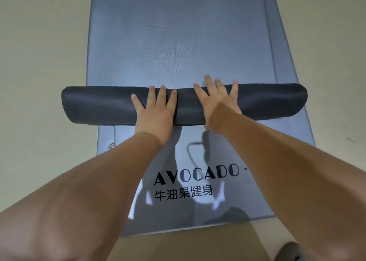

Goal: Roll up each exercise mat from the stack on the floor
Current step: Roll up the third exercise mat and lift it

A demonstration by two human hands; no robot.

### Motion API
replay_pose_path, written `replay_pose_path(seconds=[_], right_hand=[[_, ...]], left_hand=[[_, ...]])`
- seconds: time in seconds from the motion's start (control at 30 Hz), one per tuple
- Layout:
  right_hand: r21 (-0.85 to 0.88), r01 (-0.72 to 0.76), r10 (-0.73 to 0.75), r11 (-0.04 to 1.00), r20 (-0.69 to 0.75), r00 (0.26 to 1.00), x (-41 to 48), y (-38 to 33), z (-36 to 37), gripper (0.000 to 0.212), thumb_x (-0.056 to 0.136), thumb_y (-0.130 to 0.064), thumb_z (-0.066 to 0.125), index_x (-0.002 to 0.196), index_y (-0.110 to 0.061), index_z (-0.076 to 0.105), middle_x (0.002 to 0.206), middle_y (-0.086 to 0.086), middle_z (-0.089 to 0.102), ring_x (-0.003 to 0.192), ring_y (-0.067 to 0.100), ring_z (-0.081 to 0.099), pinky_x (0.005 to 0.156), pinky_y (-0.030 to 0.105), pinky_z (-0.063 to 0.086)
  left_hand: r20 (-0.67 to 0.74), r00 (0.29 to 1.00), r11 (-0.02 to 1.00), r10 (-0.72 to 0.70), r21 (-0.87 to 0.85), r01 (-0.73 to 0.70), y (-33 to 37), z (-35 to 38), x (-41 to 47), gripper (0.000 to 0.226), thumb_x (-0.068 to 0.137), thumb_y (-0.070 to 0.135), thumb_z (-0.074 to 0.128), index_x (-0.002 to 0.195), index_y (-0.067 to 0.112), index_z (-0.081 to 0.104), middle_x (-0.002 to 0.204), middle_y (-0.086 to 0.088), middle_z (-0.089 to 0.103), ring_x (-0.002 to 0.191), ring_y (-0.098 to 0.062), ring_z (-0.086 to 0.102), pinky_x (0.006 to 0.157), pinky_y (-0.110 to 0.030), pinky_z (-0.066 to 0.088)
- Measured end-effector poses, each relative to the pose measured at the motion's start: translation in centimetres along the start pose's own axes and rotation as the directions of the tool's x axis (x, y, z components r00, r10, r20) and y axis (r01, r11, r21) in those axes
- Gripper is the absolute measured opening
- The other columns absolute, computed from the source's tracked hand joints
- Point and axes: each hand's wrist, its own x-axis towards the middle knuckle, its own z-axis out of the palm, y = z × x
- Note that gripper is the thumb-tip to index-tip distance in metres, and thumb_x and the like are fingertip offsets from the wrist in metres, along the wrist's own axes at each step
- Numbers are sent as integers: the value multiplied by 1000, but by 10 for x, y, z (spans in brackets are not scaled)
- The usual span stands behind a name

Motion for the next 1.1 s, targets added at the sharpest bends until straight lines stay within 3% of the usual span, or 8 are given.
replay_pose_path(seconds=[0.17, 0.33, 0.5, 0.63, 0.8, 0.93, 1.0, 1.1], right_hand=[[105, 122, -103, 987, -170, 980, -4, 13, 7, 107, 65, -22, 88, 159, -25, 35, 148, 17, 41, 138, 37, 40, 123, 70, 7], [137, 86, -42, 987, -298, 954, -18, 4, 17, 94, 70, -8, 80, 156, -25, 45, 149, 22, 48, 144, 42, 40, 123, 67, 12], [214, 42, -11, 976, -144, 990, -50, -11, 9, 89, 83, -10, 70, 160, -33, 33, 159, 14, 38, 152, 35, 26, 125, 61, 0], [279, 29, -29, 960, -6, 1000, -85, -21, 7, 90, 84, -17, 71, 160, -38, 29, 158, 8, 35, 152, 29, 22, 124, 62, -4], [331, 26, -118, 943, 261, 958, -120, -25, -8, 82, 84, -35, 74, 153, -43, 31, 141, 0, 48, 142, 25, 34, 123, 68, 1], [232, 7, -96, 973, 376, 922, -144, -34, -17, 107, 83, -55, 73, 161, -43, 1, 162, 7, 28, 155, 34, 14, 121, 73, 2], [201, 20, -66, 979, 224, 972, -161, -43, -8, 116, 83, -75, 62, 160, -41, -18, 172, 10, 1, 159, 38, -6, 121, 73, -1], [188, 40, -37, 981, -19, 999, -190, -54, 18, 117, 79, -82, 55, 161, -37, -16, 172, 15, -11, 157, 43, -13, 118, 76, -3]], left_hand=[[62, 998, 999, 12, -35, -10, -6, -13, 20, 76, 89, 9, 60, 155, 22, 23, 149, -7, 38, 145, -34, 25, 109, -80, 16], [57, 998, 997, 22, -74, -18, -8, -15, 17, 74, 84, 12, 69, 148, 24, 33, 139, -2, 47, 136, -28, 36, 110, -79, 17], [137, 990, 993, 41, -117, -25, -12, -15, -12, 65, 85, 20, 68, 143, 29, 39, 132, 5, 51, 129, -24, 43, 110, -75, 20], [220, 974, 987, 61, -158, -26, -11, -15, -44, 55, 80, 50, 72, 128, 36, 48, 106, 10, 58, 108, -21, 51, 99, -64, 33], [500, 850, 971, 166, -234, -53, -8, -45, -70, 56, 65, 38, 86, 112, 34, 57, 95, 11, 64, 93, -19, 59, 89, -45, 40], [658, 682, 915, 321, -401, -44, -13, -60, -73, 52, 65, 27, 95, 103, 32, 59, 106, 5, 66, 95, -21, 61, 83, -35, 52], [687, 636, 867, 352, -495, 54, -21, -63, -67, 44, 67, 20, 94, 93, 33, 61, 98, 9, 68, 86, -14, 63, 68, -26, 49], [690, 631, 801, 354, -572, 176, -34, -61, -57, 42, 65, 17, 95, 93, 36, 70, 99, 9, 73, 87, -14, 67, 63, -25, 48]])
